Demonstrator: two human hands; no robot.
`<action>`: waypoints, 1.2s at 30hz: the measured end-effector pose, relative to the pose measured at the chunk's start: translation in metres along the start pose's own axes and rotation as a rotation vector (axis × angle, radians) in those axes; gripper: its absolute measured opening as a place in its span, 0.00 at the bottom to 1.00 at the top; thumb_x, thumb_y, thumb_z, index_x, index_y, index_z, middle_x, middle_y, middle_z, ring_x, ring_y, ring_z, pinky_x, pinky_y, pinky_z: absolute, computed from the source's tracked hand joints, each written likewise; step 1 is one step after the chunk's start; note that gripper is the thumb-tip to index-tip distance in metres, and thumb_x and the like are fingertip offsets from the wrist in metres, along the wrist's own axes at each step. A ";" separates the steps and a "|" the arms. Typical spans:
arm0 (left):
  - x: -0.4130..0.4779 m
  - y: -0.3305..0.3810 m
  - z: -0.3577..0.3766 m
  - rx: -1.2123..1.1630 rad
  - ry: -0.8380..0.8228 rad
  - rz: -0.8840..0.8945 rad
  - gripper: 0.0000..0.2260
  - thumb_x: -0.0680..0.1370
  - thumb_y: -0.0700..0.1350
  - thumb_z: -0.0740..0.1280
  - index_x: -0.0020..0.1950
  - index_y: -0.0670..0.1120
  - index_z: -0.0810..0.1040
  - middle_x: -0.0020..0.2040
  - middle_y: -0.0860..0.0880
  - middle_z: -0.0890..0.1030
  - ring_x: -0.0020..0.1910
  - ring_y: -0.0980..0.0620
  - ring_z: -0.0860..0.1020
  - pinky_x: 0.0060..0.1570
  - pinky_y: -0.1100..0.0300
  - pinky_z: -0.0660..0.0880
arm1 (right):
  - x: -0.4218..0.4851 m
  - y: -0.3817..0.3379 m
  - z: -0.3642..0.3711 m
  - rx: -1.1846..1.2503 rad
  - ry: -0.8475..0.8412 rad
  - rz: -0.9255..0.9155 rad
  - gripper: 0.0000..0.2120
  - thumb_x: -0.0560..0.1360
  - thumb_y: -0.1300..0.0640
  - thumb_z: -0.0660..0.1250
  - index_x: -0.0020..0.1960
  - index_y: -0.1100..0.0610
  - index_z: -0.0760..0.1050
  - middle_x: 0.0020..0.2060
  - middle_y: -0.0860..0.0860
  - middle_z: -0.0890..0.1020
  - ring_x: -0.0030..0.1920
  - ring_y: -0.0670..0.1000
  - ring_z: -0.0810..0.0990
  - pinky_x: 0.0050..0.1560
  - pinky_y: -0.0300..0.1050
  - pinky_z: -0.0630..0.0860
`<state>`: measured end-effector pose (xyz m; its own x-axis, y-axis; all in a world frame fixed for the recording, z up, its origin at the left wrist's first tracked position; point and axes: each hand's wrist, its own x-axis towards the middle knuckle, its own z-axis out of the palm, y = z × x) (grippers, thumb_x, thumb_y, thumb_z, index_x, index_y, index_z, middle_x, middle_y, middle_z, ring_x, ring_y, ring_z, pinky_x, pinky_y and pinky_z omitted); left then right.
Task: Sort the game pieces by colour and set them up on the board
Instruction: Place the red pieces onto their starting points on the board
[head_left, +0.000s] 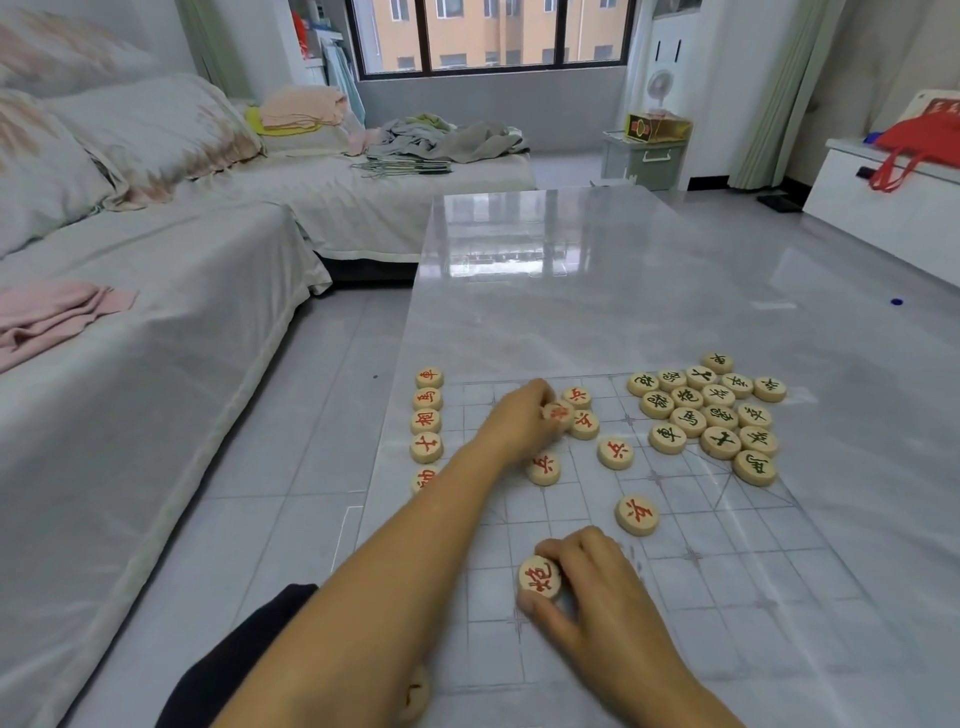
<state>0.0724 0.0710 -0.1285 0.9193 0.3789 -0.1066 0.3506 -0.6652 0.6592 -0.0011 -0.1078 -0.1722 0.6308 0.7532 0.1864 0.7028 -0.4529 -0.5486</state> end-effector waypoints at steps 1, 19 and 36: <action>0.003 -0.008 -0.011 0.017 0.039 -0.012 0.14 0.75 0.44 0.67 0.59 0.44 0.72 0.57 0.45 0.76 0.51 0.47 0.75 0.51 0.54 0.72 | 0.000 0.001 0.000 0.010 -0.004 -0.006 0.23 0.72 0.39 0.61 0.64 0.45 0.65 0.53 0.39 0.65 0.55 0.40 0.64 0.49 0.30 0.63; 0.022 -0.060 -0.045 0.138 0.090 -0.095 0.21 0.74 0.44 0.69 0.67 0.48 0.72 0.60 0.49 0.77 0.59 0.49 0.74 0.58 0.58 0.70 | 0.003 0.006 0.003 0.009 -0.025 -0.054 0.27 0.65 0.34 0.51 0.59 0.44 0.67 0.50 0.38 0.66 0.52 0.39 0.64 0.48 0.28 0.62; 0.034 -0.054 -0.037 0.338 0.133 -0.070 0.24 0.74 0.54 0.68 0.68 0.49 0.70 0.59 0.47 0.77 0.61 0.46 0.70 0.61 0.51 0.67 | 0.003 0.003 0.001 0.010 -0.092 0.013 0.23 0.67 0.35 0.59 0.58 0.42 0.64 0.51 0.38 0.64 0.53 0.38 0.62 0.48 0.28 0.62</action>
<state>0.0781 0.1441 -0.1404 0.8675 0.4965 -0.0300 0.4713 -0.8013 0.3685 0.0028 -0.1061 -0.1743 0.6066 0.7882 0.1038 0.6915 -0.4585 -0.5582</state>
